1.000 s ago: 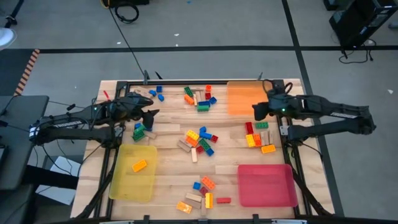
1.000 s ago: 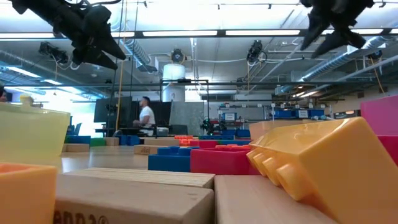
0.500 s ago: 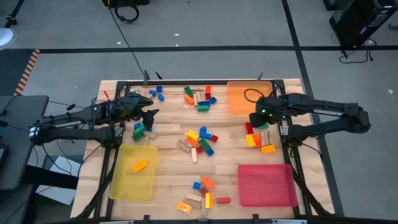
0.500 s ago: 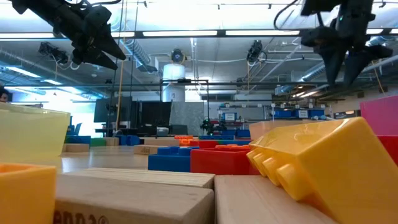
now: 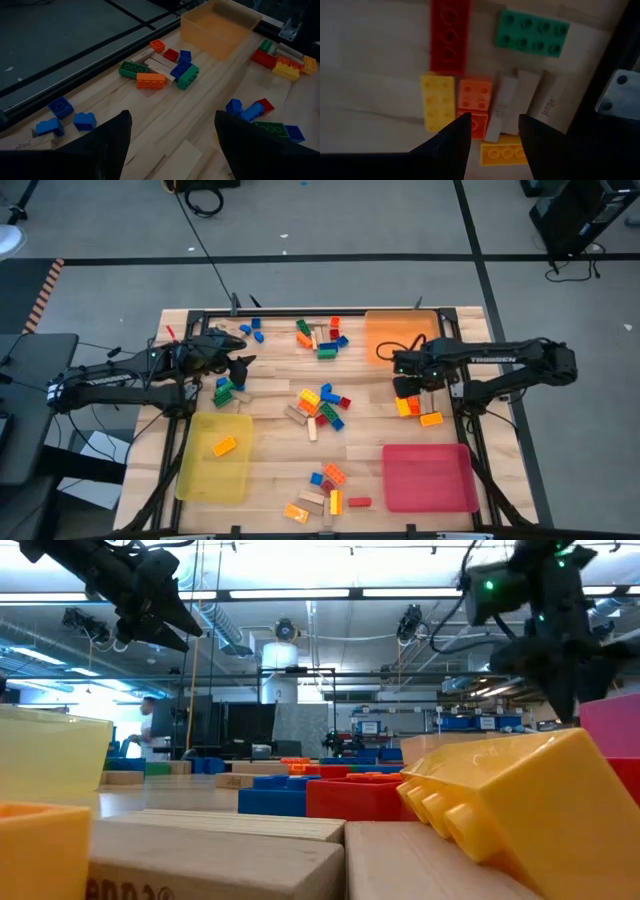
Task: Sort blocks by size
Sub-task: Put the brown block into the orange bin
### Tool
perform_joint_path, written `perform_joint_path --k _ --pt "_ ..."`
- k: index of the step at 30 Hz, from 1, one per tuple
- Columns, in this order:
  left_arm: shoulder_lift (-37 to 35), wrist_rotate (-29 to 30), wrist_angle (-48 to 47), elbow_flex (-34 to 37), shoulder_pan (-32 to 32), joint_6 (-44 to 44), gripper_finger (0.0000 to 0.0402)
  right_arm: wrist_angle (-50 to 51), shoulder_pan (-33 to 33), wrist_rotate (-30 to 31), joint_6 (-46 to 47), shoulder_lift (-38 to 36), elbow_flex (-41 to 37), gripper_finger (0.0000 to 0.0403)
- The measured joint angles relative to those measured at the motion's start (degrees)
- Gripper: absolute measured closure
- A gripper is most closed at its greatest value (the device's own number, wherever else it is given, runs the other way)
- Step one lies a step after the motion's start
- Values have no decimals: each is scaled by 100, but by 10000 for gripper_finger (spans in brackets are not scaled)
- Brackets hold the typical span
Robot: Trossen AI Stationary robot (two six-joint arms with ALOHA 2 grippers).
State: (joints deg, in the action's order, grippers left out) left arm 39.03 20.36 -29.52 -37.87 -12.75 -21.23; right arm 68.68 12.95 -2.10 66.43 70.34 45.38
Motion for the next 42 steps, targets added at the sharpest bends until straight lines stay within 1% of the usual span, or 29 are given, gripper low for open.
perform_joint_path --k 4,11,16,19,24,33,42 --pt "0 23 0 0 0 9 110 -556 98 -42 113 -152 -441 234" --pt "0 85 0 0 0 11 110 -809 293 -58 302 -205 -956 226" --pt "0 83 0 0 0 7 110 -1283 339 -60 312 -210 -1247 220" --pt "0 83 0 0 0 7 110 -1420 344 -99 491 -233 -1379 222" --pt "0 81 0 0 0 4 110 -1516 344 -123 521 -235 -1444 239" --pt "-2 81 0 0 0 2 110 -1705 336 -130 561 -227 -1457 284" --pt "0 83 0 0 0 1 110 -1709 217 -66 552 -220 -1460 289"
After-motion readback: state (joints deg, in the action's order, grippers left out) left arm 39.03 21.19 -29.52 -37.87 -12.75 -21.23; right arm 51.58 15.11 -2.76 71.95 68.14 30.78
